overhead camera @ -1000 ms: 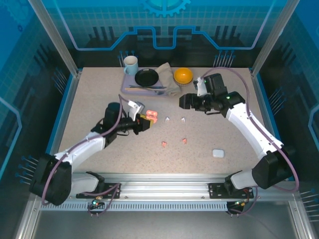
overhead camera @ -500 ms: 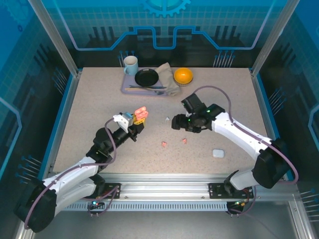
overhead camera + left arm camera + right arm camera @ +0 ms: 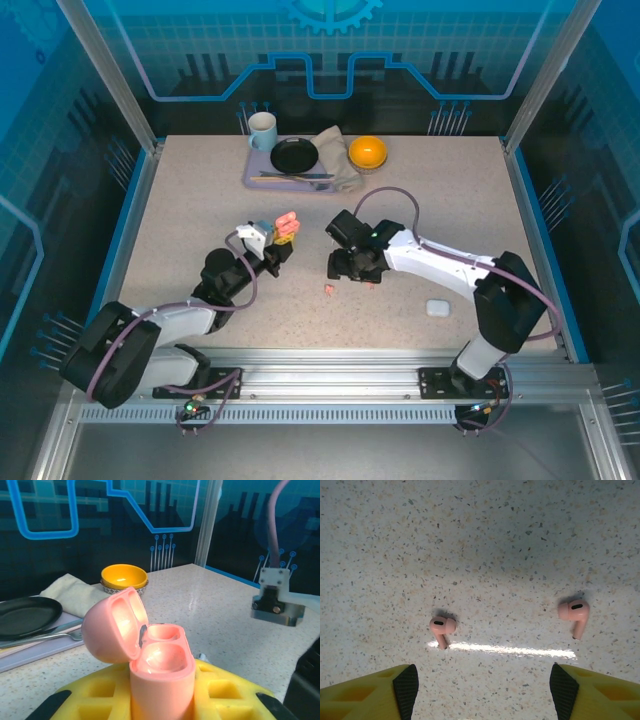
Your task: Insert the wireless bluetooth earbuds into the charging case
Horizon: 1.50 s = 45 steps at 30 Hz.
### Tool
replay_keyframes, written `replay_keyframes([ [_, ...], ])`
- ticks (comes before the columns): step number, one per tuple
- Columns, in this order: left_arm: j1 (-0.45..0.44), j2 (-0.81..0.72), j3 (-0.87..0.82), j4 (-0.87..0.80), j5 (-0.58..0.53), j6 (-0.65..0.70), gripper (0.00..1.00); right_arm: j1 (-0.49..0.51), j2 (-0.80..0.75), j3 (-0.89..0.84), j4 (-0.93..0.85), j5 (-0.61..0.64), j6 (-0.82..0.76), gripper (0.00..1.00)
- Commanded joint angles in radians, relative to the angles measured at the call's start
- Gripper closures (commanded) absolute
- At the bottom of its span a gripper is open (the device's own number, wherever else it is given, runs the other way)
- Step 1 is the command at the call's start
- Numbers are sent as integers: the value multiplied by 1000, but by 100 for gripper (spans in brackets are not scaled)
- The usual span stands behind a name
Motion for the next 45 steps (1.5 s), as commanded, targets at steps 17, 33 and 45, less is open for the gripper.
replay_keyframes([
  [17, 24, -165, 94, -218, 301, -44, 100, -153, -158, 28, 112, -139, -280, 32],
  [33, 144, 82, 527, -846, 634, -328, 100, -439, -160, 145, 236, -670, -642, 49],
  [45, 160, 426, 991, -1427, 1056, -102, 100, -479, -104, 101, 337, -782, -614, 59],
])
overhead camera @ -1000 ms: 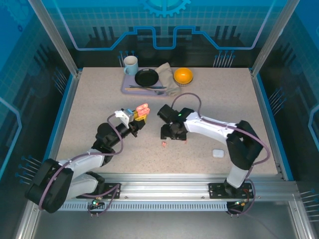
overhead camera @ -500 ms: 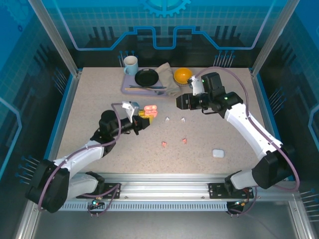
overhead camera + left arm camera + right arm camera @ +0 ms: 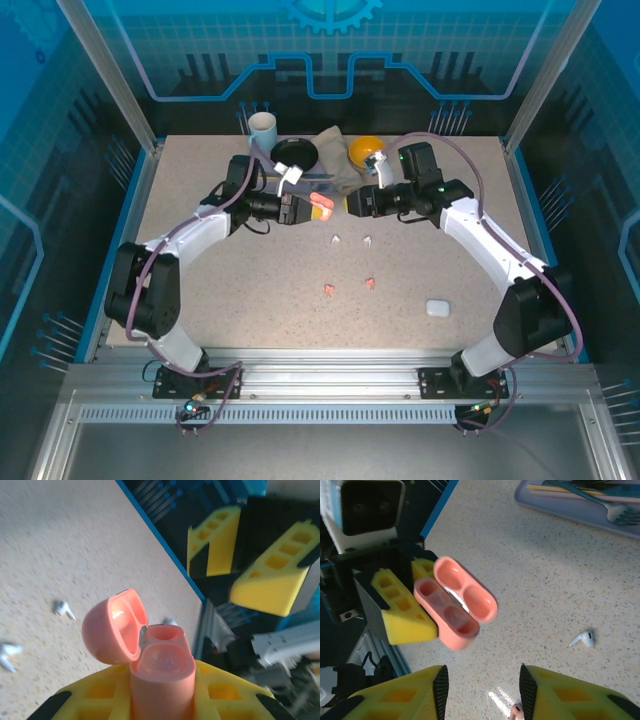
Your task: Insert the wireless bluetooth earbuds into the charging case
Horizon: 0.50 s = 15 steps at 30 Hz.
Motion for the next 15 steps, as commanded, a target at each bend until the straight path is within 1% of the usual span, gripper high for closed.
replay_keyframes([
  [1, 0, 28, 99, -282, 166, 139, 100, -31, 13, -20, 44, -63, 4, 60],
  [3, 0, 43, 127, -360, 199, 199, 100, -32, 27, -20, 47, -78, 5, 64],
  [7, -8, 63, 157, -445, 224, 267, 100, -30, 59, -27, 83, -131, 34, 68],
  [15, -20, 80, 163, -474, 217, 304, 100, -13, 76, -32, 114, -166, 58, 71],
])
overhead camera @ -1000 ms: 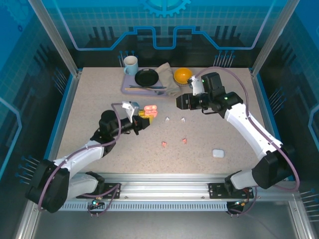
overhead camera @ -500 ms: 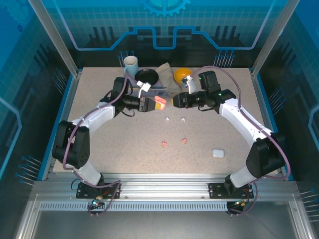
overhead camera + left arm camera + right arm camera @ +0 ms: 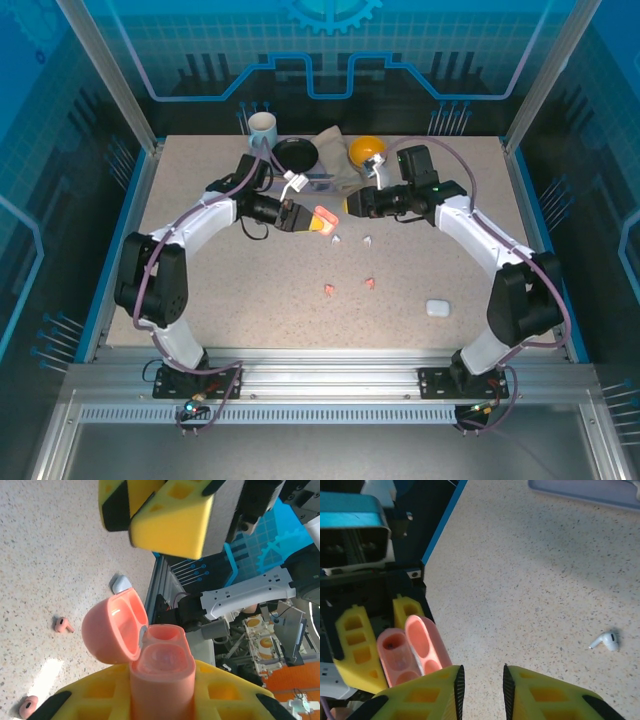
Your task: Insert the wireless bluetooth earbuds into the charging case
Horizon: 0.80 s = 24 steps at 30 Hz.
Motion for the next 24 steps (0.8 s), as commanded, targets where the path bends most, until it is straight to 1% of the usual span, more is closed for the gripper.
replay_keyframes([
  [1, -4, 10, 35, -54, 41, 54, 100, 12, 9, -6, 33, -51, 12, 72],
  [8, -4, 14, 53, -56, 32, 62, 100, 46, 12, -22, 15, -57, -8, 75],
  [15, -4, 8, 55, -56, 21, 65, 100, 58, 18, -26, 8, -65, -15, 77],
  [24, -5, 17, 56, -55, 18, 66, 100, 68, 15, -27, -11, -112, -43, 77],
])
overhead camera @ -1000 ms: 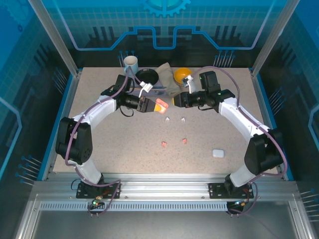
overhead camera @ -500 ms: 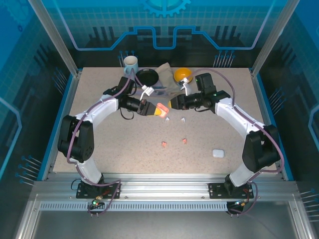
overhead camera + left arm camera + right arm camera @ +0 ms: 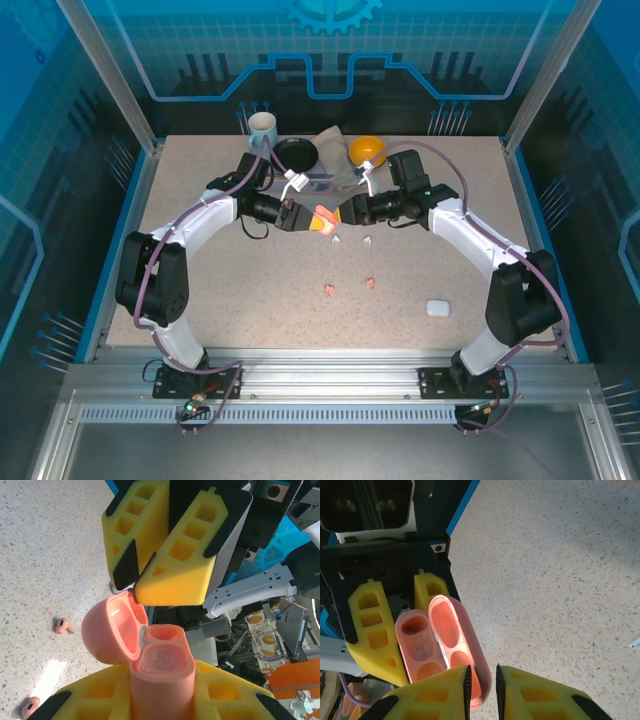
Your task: Insert the wireless bluetooth earbuds into the charging case
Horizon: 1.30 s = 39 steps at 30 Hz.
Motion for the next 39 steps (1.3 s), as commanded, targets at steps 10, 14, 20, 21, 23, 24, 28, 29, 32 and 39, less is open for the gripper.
replay_keyframes([
  [10, -10, 19, 50, -39, 18, 40, 100, 17, 30, 7, -36, -77, -50, 89],
  [14, -15, 23, 60, -50, 17, 47, 100, 19, 38, 23, -49, -93, -63, 93],
  [20, -20, 23, 66, -65, 19, 59, 100, 18, 38, 38, -69, -108, -77, 86],
  [21, -22, 23, 67, -68, 19, 62, 100, 18, 40, 43, -77, -110, -82, 86],
  [23, -25, 23, 72, -75, 19, 67, 100, 17, 43, 47, -85, -111, -89, 85],
  [24, -27, 23, 75, -79, 20, 70, 100, 18, 44, 49, -90, -115, -92, 85],
  [28, -30, 24, 86, -92, 16, 80, 100, 18, 51, 58, -100, -129, -102, 88],
  [29, -31, 22, 86, -94, 16, 81, 100, 17, 51, 61, -102, -131, -105, 89],
  [32, -32, 21, 92, -101, 12, 85, 100, 16, 46, 64, -106, -126, -106, 89],
  [39, -33, -63, 23, -7, -78, 38, 100, -43, -34, 18, -68, -16, -32, 60],
])
